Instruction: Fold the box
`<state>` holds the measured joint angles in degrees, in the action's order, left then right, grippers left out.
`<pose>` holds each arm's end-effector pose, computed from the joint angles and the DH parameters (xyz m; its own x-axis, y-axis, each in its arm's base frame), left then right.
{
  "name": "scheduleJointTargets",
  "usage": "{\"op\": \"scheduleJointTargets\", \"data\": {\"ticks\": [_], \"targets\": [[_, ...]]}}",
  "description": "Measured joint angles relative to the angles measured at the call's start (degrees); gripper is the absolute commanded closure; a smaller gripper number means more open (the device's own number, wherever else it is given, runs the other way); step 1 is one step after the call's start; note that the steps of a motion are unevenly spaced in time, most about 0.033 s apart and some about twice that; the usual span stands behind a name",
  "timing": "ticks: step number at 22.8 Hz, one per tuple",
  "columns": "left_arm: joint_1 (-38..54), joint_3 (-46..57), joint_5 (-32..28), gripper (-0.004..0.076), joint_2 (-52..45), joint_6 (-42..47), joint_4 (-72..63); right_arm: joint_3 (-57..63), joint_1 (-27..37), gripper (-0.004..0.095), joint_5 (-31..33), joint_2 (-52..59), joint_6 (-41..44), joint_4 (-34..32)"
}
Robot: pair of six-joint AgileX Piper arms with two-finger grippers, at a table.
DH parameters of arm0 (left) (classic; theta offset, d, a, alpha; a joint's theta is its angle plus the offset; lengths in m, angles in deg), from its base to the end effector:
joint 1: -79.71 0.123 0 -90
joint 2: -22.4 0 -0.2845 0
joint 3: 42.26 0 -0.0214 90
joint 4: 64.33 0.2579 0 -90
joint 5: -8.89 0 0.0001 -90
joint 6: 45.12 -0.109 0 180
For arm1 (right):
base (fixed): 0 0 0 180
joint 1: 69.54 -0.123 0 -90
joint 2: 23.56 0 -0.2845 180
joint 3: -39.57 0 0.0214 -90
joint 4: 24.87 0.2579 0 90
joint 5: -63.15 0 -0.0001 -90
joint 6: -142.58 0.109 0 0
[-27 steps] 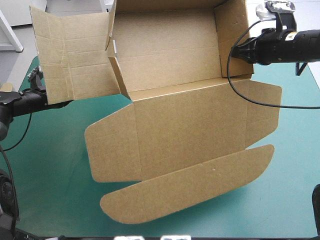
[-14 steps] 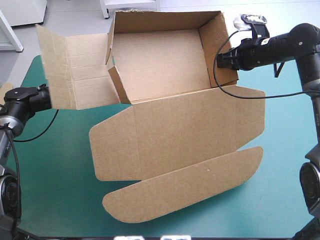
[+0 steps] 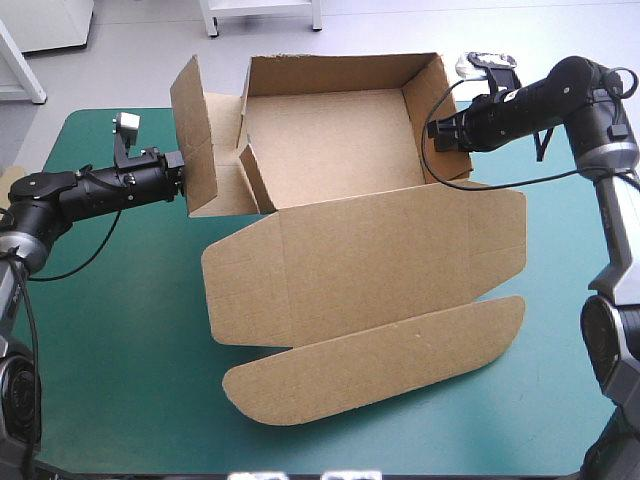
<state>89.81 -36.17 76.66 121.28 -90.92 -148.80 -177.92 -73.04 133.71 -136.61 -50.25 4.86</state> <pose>0.3482 -0.0400 0.3381 -0.7678 -0.3333 -0.5472 0.4022 0.4141 -0.8165 0.4092 0.0761 0.3924 -0.7892 -0.0802 -0.6088 -0.3607 0.8629 0.3539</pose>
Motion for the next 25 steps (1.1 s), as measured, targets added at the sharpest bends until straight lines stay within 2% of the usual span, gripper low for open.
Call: {"op": "scheduleJointTargets", "data": {"ticks": [13,15,16,18,19,20,21,23,25], "targets": [[-5.85,-10.57,-3.10,0.0732,-0.68,7.16,6.57,0.00,0.00,0.0919,-0.60,-2.70,0.23,-1.52],[-6.65,-11.93,-2.93,0.0710,-0.68,8.36,8.07,0.00,-0.06,0.0919,-0.60,-3.08,0.37,-1.71],[-6.71,-12.19,-2.88,0.0685,-0.68,8.43,8.22,0.00,-0.06,0.0919,-0.60,-3.08,0.44,-1.85],[-7.04,-12.86,-2.74,0.0580,-0.68,8.54,8.37,0.00,-0.06,0.0919,-0.60,-3.08,0.49,-2.15],[-7.12,-13.02,-2.85,0.0460,-0.68,8.54,8.37,0.00,-0.06,0.0919,-0.54,-3.08,0.49,-2.21],[-7.19,-13.09,-3.12,0.0388,-0.68,8.54,8.32,0.00,-0.06,0.0919,-0.40,-3.08,0.61,-2.31],[-7.24,-13.09,-3.20,0.0273,-0.68,8.54,8.32,0.00,-0.11,0.0919,-0.33,-3.15,0.61,-2.47],[-7.29,-13.09,-3.49,0.0200,-0.68,8.77,8.32,0.00,-0.70,0.0919,-0.33,-3.14,0.91,-3.71],[-7.34,-13.09,-3.85,0.0193,-0.68,9.38,8.32,0.00,-1.63,0.0919,-0.33,-3.14,1.12,-4.83]]}}
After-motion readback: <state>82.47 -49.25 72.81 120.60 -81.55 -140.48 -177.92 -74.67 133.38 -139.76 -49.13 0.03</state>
